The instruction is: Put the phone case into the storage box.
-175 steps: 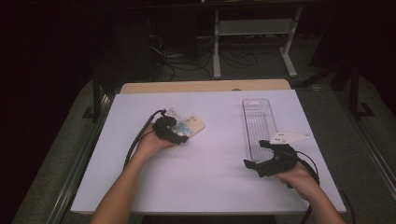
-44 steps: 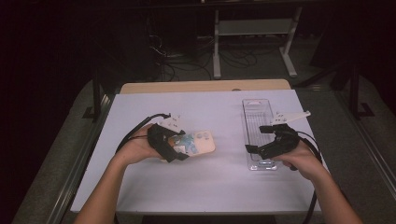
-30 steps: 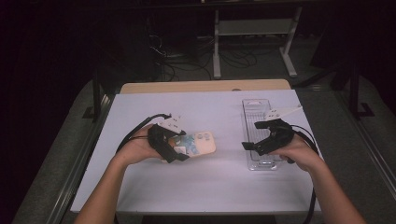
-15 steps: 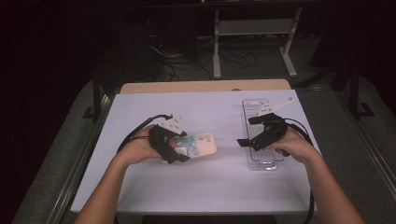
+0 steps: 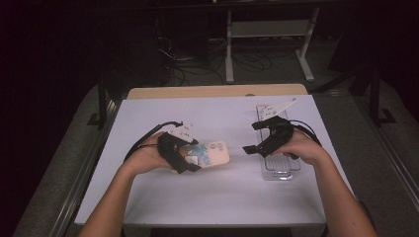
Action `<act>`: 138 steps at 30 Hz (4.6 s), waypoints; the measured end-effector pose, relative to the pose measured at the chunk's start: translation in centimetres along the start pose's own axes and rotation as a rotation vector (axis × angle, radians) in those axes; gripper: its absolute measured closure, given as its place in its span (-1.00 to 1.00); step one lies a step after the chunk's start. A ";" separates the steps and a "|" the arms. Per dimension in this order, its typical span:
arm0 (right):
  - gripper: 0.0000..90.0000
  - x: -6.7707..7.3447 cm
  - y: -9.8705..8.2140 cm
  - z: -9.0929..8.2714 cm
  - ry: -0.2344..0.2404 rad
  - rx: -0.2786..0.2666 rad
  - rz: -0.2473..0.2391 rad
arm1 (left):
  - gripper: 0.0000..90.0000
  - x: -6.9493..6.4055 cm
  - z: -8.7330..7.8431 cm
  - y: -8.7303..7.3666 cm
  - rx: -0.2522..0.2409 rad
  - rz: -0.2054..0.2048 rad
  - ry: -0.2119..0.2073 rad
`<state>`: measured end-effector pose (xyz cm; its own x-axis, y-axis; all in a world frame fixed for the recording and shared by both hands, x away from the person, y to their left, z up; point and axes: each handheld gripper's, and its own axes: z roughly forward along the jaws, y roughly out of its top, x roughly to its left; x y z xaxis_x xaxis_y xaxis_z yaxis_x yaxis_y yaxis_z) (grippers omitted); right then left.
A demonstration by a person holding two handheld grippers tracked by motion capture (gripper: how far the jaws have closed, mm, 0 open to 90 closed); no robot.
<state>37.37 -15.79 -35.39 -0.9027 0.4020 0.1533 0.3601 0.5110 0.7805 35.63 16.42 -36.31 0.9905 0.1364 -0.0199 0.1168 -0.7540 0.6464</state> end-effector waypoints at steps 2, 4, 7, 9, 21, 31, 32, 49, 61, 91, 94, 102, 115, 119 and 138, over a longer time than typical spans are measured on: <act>-1.00 0.0 0.3 0.1 0.011 -0.001 -0.006 | -0.75 0.0 0.1 0.0 0.003 -0.001 -0.002; -1.00 0.1 0.5 0.2 0.023 0.002 -0.011 | -0.75 0.0 0.1 0.1 0.006 0.008 -0.003; -1.00 0.1 0.9 0.5 0.039 -0.001 -0.019 | -0.75 0.0 0.2 0.1 0.007 0.013 -0.007; -1.00 0.2 1.0 0.7 0.049 -0.002 -0.024 | -0.75 -0.1 0.2 0.2 0.009 0.011 -0.008; -1.00 0.9 1.1 1.5 0.093 0.006 -0.061 | -0.75 -0.4 0.0 0.5 -0.006 0.039 -0.029; -1.00 1.6 1.2 2.1 0.121 0.033 -0.116 | -0.75 -0.9 0.6 1.0 0.001 0.067 -0.054; -1.00 1.6 1.2 2.2 0.121 0.034 -0.128 | -0.75 -1.0 0.6 1.1 0.000 0.064 -0.056; -1.00 3.0 1.6 3.1 0.163 0.054 -0.150 | -0.75 -1.6 0.9 1.6 0.001 0.095 -0.072; -1.00 4.5 2.2 4.1 0.198 0.076 -0.183 | -0.75 -1.8 1.1 1.9 0.019 0.119 -0.078; -1.00 6.1 2.3 7.5 0.210 0.150 -0.300 | -0.75 -2.4 1.3 2.3 0.007 0.134 -0.079; -1.00 6.2 2.3 7.7 0.210 0.153 -0.305 | -0.75 -2.4 1.3 2.3 0.008 0.137 -0.079; -1.00 6.4 2.2 8.1 0.201 0.175 -0.314 | -0.75 -2.4 1.3 2.4 0.009 0.149 -0.078; -0.82 6.6 2.2 8.0 0.194 0.173 -0.332 | -0.75 -2.3 1.3 2.4 0.011 0.149 -0.080; -0.81 6.6 2.2 8.1 0.195 0.171 -0.336 | -0.75 -2.4 1.4 2.3 0.014 0.151 -0.079; -0.78 6.0 2.0 8.1 0.188 0.154 -0.302 | -0.99 -1.9 -0.7 1.5 -0.019 0.099 0.014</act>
<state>34.57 -6.19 -37.84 -0.9958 0.0767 0.0502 0.0896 0.6986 0.7099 33.86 15.44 -34.75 0.9960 0.0709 0.0551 0.0170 -0.7517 0.6593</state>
